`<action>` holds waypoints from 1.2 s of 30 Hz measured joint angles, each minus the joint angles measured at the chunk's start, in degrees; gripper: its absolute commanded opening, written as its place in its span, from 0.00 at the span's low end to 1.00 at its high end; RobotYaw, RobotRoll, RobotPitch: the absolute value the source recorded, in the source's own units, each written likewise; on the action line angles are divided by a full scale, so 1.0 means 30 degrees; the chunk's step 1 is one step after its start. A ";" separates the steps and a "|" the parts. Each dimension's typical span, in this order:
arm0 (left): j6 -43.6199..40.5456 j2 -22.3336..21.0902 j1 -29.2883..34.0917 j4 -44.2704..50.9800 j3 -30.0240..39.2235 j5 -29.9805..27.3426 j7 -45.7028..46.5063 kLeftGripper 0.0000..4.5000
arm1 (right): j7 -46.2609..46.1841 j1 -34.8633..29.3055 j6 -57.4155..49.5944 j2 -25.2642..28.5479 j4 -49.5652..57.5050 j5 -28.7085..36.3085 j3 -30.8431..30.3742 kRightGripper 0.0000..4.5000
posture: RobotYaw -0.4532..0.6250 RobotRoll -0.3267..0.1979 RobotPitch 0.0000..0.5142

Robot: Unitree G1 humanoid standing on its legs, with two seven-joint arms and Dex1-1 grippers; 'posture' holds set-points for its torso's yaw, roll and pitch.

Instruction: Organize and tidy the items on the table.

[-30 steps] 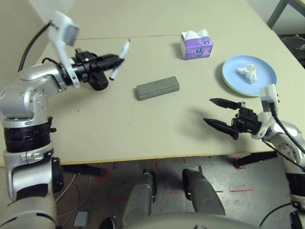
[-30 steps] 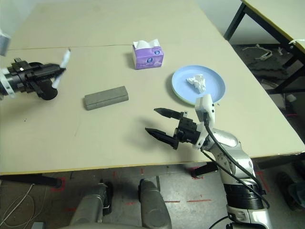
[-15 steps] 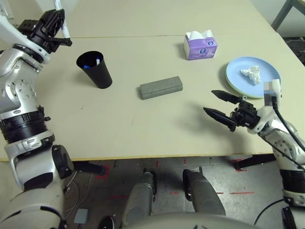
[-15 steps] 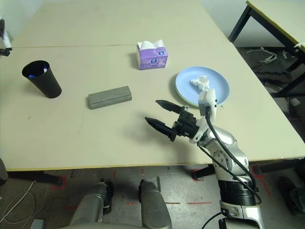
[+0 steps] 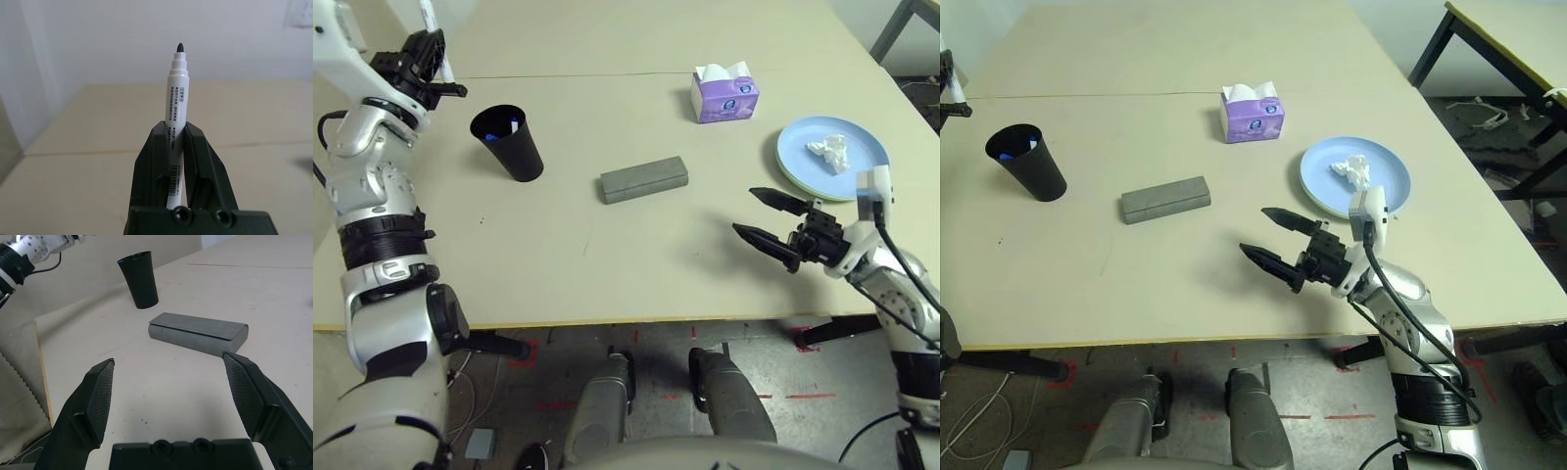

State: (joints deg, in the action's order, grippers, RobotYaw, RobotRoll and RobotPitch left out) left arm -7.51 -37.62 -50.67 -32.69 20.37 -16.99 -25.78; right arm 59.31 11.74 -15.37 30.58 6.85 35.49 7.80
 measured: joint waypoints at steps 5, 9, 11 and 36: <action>0.0022 0.0258 0.0177 0.0014 -0.0317 0.0089 0.0085 0.06 | -0.0148 -0.0183 -0.0034 -0.0002 0.0158 0.0002 -0.0001 1.00 | 0.22 0.62 0.40; 0.0155 0.0369 0.0446 0.0453 -0.0315 -0.0249 -0.0062 0.36 | -0.0185 -0.0183 -0.0065 -0.0005 0.0287 0.0003 -0.0002 1.00 | 0.22 0.62 0.40; 0.0169 0.0355 0.0449 0.0615 -0.0295 -0.0343 -0.0061 0.52 | -0.0187 -0.0179 -0.0088 -0.0012 0.0349 0.0005 -0.0003 1.00 | 0.22 0.62 0.40; -0.2150 -0.1858 0.8749 0.5008 0.5174 -0.3443 0.0226 0.99 | -0.3748 0.0656 0.4672 0.1458 -0.4871 -0.0585 0.7249 1.00 | 0.22 0.62 0.45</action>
State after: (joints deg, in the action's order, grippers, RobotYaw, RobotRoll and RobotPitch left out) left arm -13.96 -43.19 -24.42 -17.66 35.89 -27.32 -25.10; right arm 48.06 13.71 -1.35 34.96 -7.76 33.74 29.54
